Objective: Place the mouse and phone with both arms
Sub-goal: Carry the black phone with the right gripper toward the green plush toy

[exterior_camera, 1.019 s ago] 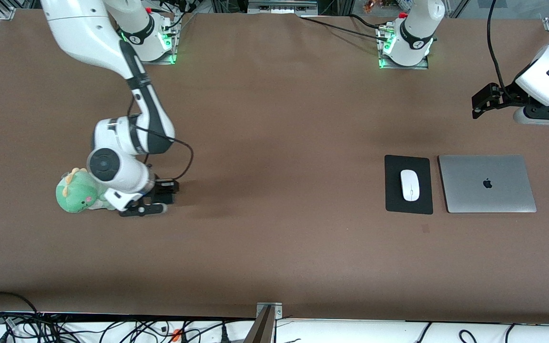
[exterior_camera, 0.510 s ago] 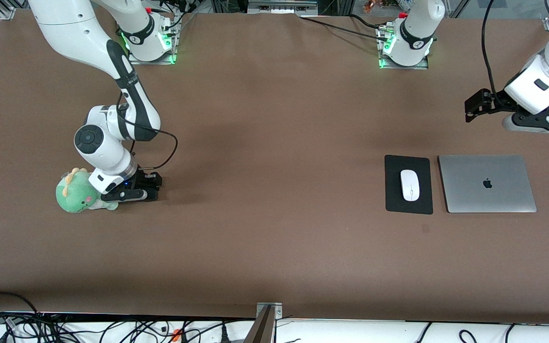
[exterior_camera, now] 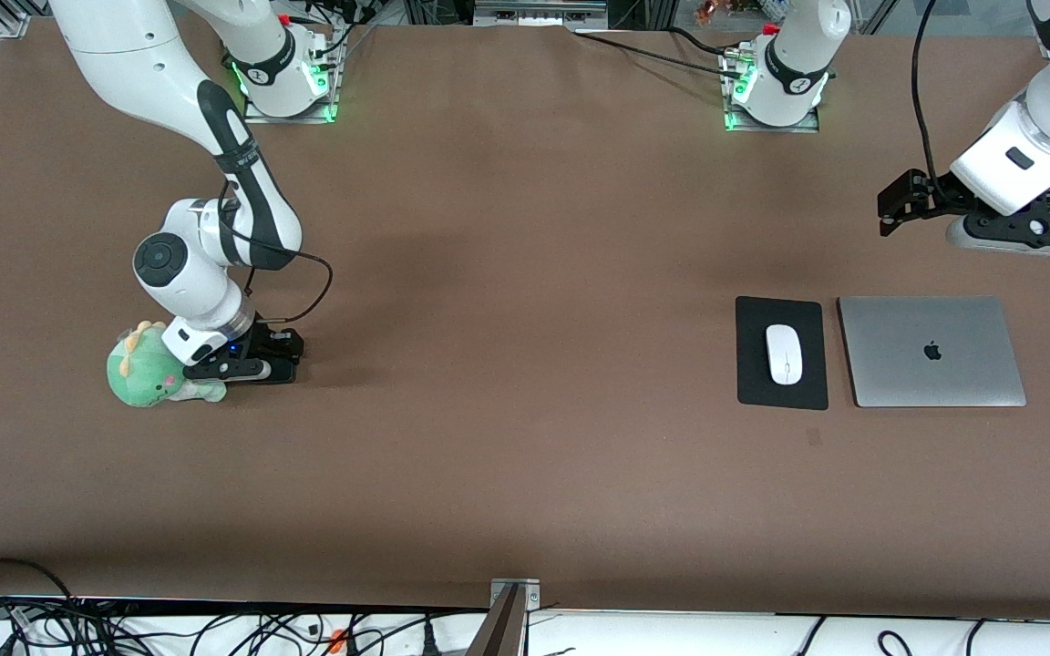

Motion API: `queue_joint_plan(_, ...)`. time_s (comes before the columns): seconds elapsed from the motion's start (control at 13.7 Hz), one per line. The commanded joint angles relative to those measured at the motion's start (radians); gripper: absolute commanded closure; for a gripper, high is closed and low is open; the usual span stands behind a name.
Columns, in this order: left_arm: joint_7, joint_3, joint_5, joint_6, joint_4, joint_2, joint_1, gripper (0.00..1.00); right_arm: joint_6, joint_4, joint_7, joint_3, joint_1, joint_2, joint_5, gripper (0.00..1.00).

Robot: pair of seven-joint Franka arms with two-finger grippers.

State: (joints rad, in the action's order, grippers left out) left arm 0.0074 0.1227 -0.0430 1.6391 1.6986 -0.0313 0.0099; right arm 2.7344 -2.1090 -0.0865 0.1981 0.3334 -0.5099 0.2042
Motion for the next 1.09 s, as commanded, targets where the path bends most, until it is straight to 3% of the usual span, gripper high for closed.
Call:
queue_joint_plan(0.0,0.008,0.008,-0.003,-0.012,-0.025,0.01,-0.002,0.0,0.01,-0.008,-0.022,-0.019,-0.016,0.016,0.032,0.0)
queue_joint_plan(0.29,0.008,0.005,-0.003,-0.012,-0.025,0.013,0.007,0.0,-0.04,0.027,-0.022,-0.019,-0.016,0.022,0.034,0.0)
queue_joint_plan(0.51,0.008,-0.006,-0.003,-0.009,-0.024,0.02,0.012,0.0,-0.334,0.197,-0.025,-0.009,-0.016,0.03,0.092,0.0)
queue_joint_plan(0.73,0.006,-0.006,-0.003,-0.005,-0.025,0.021,0.012,0.0,-0.562,0.318,-0.027,0.023,-0.03,0.063,0.093,0.0)
queue_joint_plan(1.02,0.006,-0.008,-0.003,-0.008,-0.024,0.022,0.015,0.0,-0.93,0.507,-0.03,0.112,-0.03,0.105,0.092,0.0)
